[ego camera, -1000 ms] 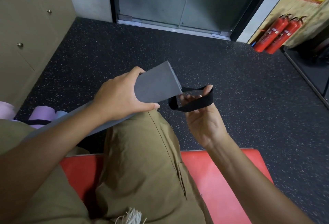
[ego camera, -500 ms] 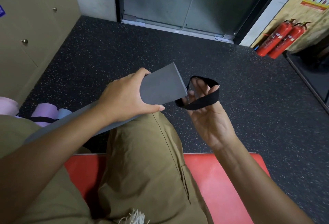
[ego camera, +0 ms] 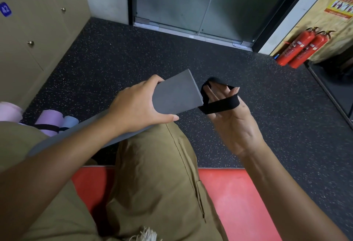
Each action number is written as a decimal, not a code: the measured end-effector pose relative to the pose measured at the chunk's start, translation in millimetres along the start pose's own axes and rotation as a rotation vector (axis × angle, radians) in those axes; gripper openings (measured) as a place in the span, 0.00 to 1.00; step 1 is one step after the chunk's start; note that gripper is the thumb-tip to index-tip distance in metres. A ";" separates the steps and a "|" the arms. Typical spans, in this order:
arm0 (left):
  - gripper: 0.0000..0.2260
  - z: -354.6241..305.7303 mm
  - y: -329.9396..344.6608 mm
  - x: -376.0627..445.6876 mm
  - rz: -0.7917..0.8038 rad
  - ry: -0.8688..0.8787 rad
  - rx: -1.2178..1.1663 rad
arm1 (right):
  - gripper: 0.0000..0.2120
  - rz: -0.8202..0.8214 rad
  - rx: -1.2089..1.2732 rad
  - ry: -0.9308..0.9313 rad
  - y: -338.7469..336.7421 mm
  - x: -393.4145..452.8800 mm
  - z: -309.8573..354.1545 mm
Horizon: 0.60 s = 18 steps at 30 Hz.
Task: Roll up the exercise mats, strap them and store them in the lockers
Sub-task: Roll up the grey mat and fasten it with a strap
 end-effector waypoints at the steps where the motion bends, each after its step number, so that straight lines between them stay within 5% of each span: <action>1: 0.37 0.3 -0.3 -0.2 -0.001 0.002 0.001 | 0.26 0.011 -0.065 -0.015 0.5 0.3 1.1; 3: 0.37 0.7 -0.5 0.1 -0.001 0.003 0.002 | 0.12 0.033 -0.230 -0.058 3.8 2.8 2.8; 5: 0.37 0.2 -0.5 0.4 0.002 0.003 0.006 | 0.19 -0.005 -0.396 -0.112 8.8 4.7 5.5; 9: 0.37 -1.2 -1.1 -0.7 0.000 0.001 -0.008 | 0.52 -0.012 -0.663 -0.162 22.4 6.6 9.0; 18: 0.40 1.8 -0.6 -2.0 -0.023 0.007 -0.002 | 0.55 0.077 -1.026 -0.198 45.1 23.7 17.6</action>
Point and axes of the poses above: each hand's wrist, its own x-axis towards the middle knuckle, its own y-axis out of the palm, z = x × y, the point moved 2 cm from there along x, towards the middle knuckle, and after that the axes turned 12 degrees about y, right-handed, at the moved point
